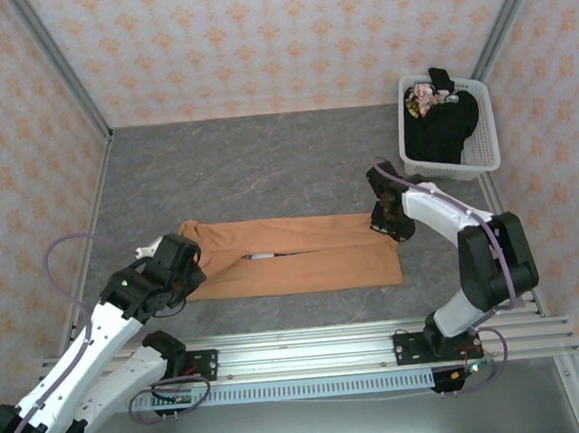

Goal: Fold and stack the t-shirts

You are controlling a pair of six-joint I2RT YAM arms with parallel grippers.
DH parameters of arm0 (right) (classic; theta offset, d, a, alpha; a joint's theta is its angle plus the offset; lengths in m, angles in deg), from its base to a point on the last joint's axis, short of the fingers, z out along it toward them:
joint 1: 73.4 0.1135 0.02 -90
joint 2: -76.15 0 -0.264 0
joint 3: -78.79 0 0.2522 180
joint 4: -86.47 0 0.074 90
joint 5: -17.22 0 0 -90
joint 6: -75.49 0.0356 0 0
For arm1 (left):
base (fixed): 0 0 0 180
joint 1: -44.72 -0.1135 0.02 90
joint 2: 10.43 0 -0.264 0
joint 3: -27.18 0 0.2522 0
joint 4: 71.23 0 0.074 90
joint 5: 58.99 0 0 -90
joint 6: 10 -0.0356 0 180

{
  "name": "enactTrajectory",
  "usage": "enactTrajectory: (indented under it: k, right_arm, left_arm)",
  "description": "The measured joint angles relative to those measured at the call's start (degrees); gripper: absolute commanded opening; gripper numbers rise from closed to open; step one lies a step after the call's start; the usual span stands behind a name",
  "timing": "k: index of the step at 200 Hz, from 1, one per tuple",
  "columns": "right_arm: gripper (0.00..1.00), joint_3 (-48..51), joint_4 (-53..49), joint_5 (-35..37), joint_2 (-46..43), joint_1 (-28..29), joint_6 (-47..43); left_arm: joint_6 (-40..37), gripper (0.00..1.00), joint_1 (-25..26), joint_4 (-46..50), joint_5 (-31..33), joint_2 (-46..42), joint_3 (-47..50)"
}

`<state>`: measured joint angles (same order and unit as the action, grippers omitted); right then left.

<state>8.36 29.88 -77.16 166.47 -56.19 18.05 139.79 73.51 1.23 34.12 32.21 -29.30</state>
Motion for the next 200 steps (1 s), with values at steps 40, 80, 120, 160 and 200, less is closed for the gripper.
enactTrajectory:
  k: [40, 80, 120, 160, 200]
  right_arm:
    - [0.11, 0.2, 0.9, -0.9, 4.8, 0.0, 0.3]
    - [0.13, 0.2, 0.9, -0.8, 5.6, 0.0, 0.3]
    - [0.13, 0.2, 0.9, -0.8, 5.6, 0.0, 0.2]
    - [0.13, -0.2, 0.5, -0.8, 5.7, 0.0, 0.2]
    - [0.15, -0.3, 0.2, -0.8, 5.8, 0.0, 0.2]
  left_arm:
    - [0.2, 0.00, 5.0, -2.2, -1.4, 1.8, -1.6]
    - [0.4, 0.00, 8.7, -4.9, -1.6, 6.0, -6.5]
    - [1.7, 0.00, 9.9, -6.0, -1.1, 11.2, -10.6]
    - [3.7, 0.00, 11.8, -9.3, -1.1, 12.7, -10.5]
    - [4.9, 0.00, 16.0, -12.4, -1.1, 13.8, -9.7]
